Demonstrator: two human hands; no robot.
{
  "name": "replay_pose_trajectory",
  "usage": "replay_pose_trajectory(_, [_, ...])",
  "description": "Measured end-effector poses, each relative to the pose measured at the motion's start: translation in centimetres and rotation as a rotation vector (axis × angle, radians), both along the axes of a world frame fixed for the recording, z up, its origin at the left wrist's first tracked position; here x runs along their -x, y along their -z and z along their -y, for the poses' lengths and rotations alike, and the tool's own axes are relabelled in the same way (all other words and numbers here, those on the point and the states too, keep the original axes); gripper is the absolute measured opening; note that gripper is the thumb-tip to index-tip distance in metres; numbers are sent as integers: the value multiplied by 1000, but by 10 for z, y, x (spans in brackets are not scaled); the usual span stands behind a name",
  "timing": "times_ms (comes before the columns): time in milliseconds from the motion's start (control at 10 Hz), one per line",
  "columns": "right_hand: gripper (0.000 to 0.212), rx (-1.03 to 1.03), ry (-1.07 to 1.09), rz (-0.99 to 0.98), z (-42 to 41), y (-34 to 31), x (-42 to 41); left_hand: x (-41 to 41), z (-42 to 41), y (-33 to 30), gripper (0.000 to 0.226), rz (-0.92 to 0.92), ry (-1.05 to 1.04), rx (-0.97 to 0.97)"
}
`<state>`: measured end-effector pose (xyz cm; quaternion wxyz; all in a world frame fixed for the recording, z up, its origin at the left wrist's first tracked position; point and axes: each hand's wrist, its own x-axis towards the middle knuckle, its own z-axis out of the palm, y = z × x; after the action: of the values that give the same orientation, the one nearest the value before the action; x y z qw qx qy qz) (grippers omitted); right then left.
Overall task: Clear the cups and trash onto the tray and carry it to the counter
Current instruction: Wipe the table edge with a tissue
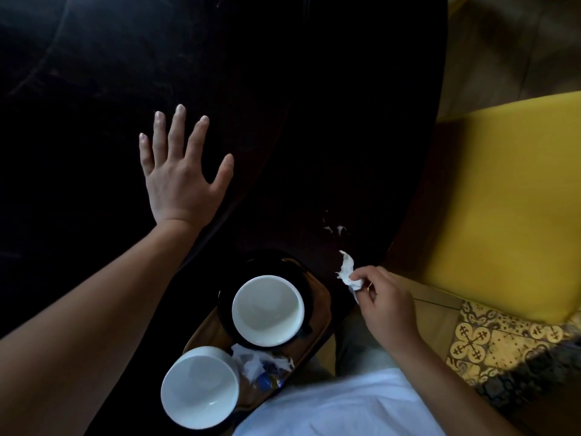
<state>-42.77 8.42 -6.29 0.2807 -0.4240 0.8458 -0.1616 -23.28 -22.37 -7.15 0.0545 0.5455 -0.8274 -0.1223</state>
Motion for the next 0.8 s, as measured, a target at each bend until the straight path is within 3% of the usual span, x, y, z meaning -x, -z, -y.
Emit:
replay_pose_trajectory(300, [11,88,33,-41,77,7,4,-1,0,0,69,-1,0,-1])
replay_pose_trajectory(400, [13,145,-32,-19,78,-2,2,-1,0,0,69,-2,4,1])
replay_pose_trajectory(600, [26,58,-107,-41,46,10,5,0,0,0,69,4,4,2])
replay_pose_trajectory(800, [21,99,0,-131,77,22,28,0,1,0,69,11,0,0])
